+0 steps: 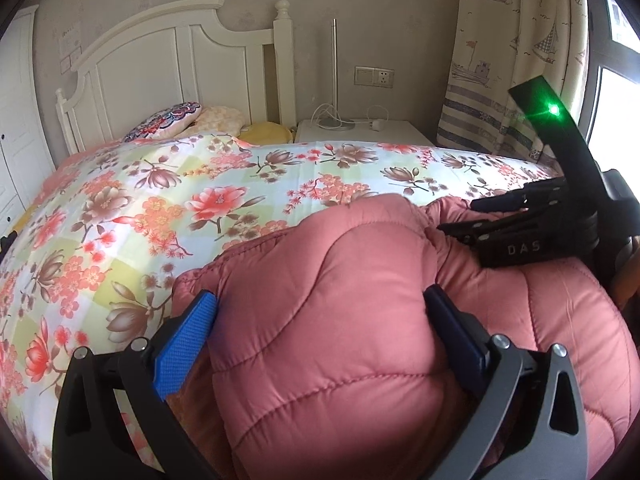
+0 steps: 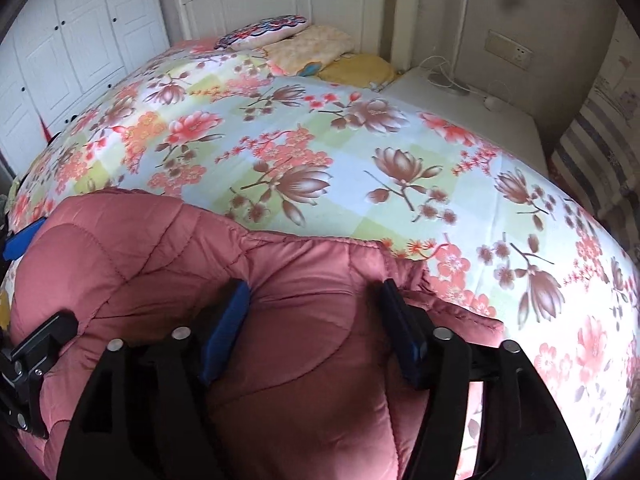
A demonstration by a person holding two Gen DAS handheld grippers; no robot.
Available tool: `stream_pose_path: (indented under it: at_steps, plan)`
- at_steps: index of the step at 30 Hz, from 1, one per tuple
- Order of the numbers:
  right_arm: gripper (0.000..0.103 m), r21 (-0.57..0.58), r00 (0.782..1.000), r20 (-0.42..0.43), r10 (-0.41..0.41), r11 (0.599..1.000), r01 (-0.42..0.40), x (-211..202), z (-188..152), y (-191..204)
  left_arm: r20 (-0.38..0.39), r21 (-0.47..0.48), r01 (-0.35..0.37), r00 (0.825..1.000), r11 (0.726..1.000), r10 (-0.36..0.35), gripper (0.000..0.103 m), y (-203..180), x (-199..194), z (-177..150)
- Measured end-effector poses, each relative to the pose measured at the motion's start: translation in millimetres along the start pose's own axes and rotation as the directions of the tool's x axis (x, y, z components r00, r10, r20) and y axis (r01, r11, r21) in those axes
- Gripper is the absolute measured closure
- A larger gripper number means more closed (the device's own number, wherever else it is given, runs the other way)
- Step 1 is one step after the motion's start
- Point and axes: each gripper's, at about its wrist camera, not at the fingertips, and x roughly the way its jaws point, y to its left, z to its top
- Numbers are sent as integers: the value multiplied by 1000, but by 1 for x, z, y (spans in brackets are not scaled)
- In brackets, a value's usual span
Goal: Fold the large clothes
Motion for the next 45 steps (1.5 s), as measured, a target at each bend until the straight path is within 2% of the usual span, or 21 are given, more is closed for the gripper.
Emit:
stream_pose_path:
  at_steps: [4,6,7,8,9,12,14,16,19,20,24,26,29,30,32,34,35,38,40,43,45]
  plan:
    - [38,1,996,30,-86,996,86,-35,-3,10,-22,-33,22,999,999,-23,2,10,2,-4]
    - [35,21,993,102,-58,998,56,-69,-16,16,-35,-65,44,998,997,-47,2,16,4,-6]
    - [27,34,990,138,-33,999,28,-88,-27,19,-43,-83,61,997,995,-65,2,19,5,-7]
    - [14,47,986,163,-25,999,18,-104,-40,21,-47,-90,68,996,994,-72,2,20,6,-7]
    - [8,54,983,181,-23,998,13,-115,-51,24,-51,-92,72,996,993,-77,2,21,6,-7]
    - [6,86,985,168,-28,996,14,-130,-94,33,-46,-80,63,997,995,-67,2,18,4,-8]
    - [6,133,987,162,17,990,-39,-124,-122,33,-41,-69,58,997,996,-61,2,16,3,-8]
    - [6,259,976,194,97,955,-147,-115,-145,20,-46,-51,50,998,997,-52,2,13,1,-8]
    - [6,439,947,200,253,841,-317,-102,-161,-1,-63,-32,57,996,998,-59,2,16,-10,-4]
    - [6,456,943,195,271,826,-332,-103,-162,-2,-67,-43,67,995,997,-70,2,19,-16,-3]
    - [4,448,942,173,288,829,-335,-118,-163,0,-74,-124,132,987,983,-142,2,44,-50,-14]
    - [4,442,931,157,331,819,-365,-117,-167,3,-87,-175,184,976,967,-201,2,57,-59,-24]
    - [4,427,903,112,415,800,-421,-105,-172,13,-131,-324,296,927,899,-352,2,80,-50,-45]
    - [4,427,904,100,415,803,-416,-101,-172,15,-133,-382,337,901,860,-412,2,88,-43,-53]
    - [4,435,888,103,448,783,-445,-92,-172,16,-131,-453,388,862,802,-490,2,96,-28,-63]
    - [4,443,873,103,477,764,-470,-84,-172,15,-111,-526,463,794,713,-597,2,103,-9,-74]
    - [4,448,865,105,491,753,-482,-80,-174,15,-84,-527,483,789,699,-608,2,105,-9,-75]
    - [4,463,836,119,535,715,-523,-73,-179,12,-96,-520,497,774,695,-626,2,100,-6,-73]
    - [4,456,825,130,550,706,-543,-73,-178,11,-108,-517,525,743,676,-660,2,93,-1,-68]
    - [4,421,832,148,535,727,-543,-78,-178,18,-107,-501,583,692,640,-714,4,78,7,-62]
    - [9,389,844,165,510,753,-531,-80,-181,25,-72,-523,624,647,581,-759,29,74,16,-59]
